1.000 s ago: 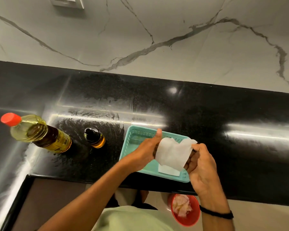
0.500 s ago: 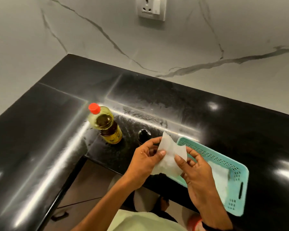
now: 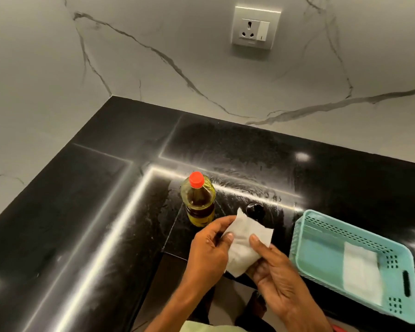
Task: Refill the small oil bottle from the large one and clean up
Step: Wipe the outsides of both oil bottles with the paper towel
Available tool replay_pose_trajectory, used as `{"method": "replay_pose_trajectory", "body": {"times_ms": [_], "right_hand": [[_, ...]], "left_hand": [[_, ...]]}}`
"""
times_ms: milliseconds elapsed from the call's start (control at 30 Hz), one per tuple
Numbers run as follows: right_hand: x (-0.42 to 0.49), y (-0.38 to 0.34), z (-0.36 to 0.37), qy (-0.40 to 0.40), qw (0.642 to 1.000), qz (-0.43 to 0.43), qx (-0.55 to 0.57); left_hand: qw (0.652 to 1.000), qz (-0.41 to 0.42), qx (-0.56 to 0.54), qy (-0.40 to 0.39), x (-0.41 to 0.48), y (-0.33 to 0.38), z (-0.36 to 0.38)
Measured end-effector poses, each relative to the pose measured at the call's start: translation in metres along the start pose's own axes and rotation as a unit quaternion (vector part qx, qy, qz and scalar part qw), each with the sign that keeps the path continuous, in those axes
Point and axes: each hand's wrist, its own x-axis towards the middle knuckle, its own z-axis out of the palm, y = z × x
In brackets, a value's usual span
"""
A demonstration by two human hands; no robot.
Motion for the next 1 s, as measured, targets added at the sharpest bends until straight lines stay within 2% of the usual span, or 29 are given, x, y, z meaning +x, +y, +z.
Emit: {"method": "replay_pose_trajectory", "body": {"times_ms": [100, 167, 233, 300, 400, 533, 600, 667, 700, 767, 833, 900, 1000], "right_hand": [[0.008, 0.007, 0.015, 0.020, 0.995, -0.087, 0.035], [0.012, 0.005, 0.025, 0.038, 0.985, -0.164, 0.025], [0.019, 0.001, 0.035, 0.057, 0.969, -0.239, -0.022], [0.028, -0.002, 0.045, 0.061, 0.947, -0.292, -0.116], [0.041, -0.006, 0.058, 0.062, 0.888, -0.349, -0.294], [0.059, 0.003, 0.080, -0.017, 0.793, -0.399, -0.460], [0.068, 0.019, 0.085, -0.075, 0.747, -0.422, -0.508], [0.077, 0.035, 0.080, -0.113, 0.725, -0.454, -0.506], [0.082, 0.041, 0.075, -0.121, 0.730, -0.463, -0.488], [0.092, 0.054, 0.063, -0.116, 0.772, -0.450, -0.434], [0.104, 0.065, 0.052, -0.090, 0.829, -0.387, -0.393], [0.115, 0.071, 0.048, -0.066, 0.873, -0.315, -0.367], [0.117, 0.055, 0.059, -0.064, 0.931, -0.244, -0.263]], "left_hand": [[0.995, 0.033, 0.091, 0.023, 0.002, 0.008, -0.027], [0.979, 0.080, 0.175, 0.068, 0.000, 0.022, -0.043], [0.948, 0.158, 0.244, 0.133, 0.001, 0.044, -0.058], [0.905, 0.224, 0.319, 0.172, 0.009, 0.066, -0.072], [0.847, 0.251, 0.450, 0.130, 0.035, 0.088, -0.081], [0.804, 0.260, 0.533, 0.031, 0.063, 0.096, -0.076], [0.793, 0.278, 0.542, 0.004, 0.067, 0.095, -0.072], [0.784, 0.301, 0.542, 0.000, 0.067, 0.090, -0.070], [0.779, 0.309, 0.546, 0.007, 0.068, 0.089, -0.070], [0.775, 0.310, 0.550, 0.024, 0.068, 0.086, -0.071], [0.772, 0.316, 0.551, 0.040, 0.070, 0.085, -0.070], [0.763, 0.326, 0.556, 0.047, 0.071, 0.084, -0.069], [0.753, 0.316, 0.574, 0.057, 0.074, 0.081, -0.067]]}}
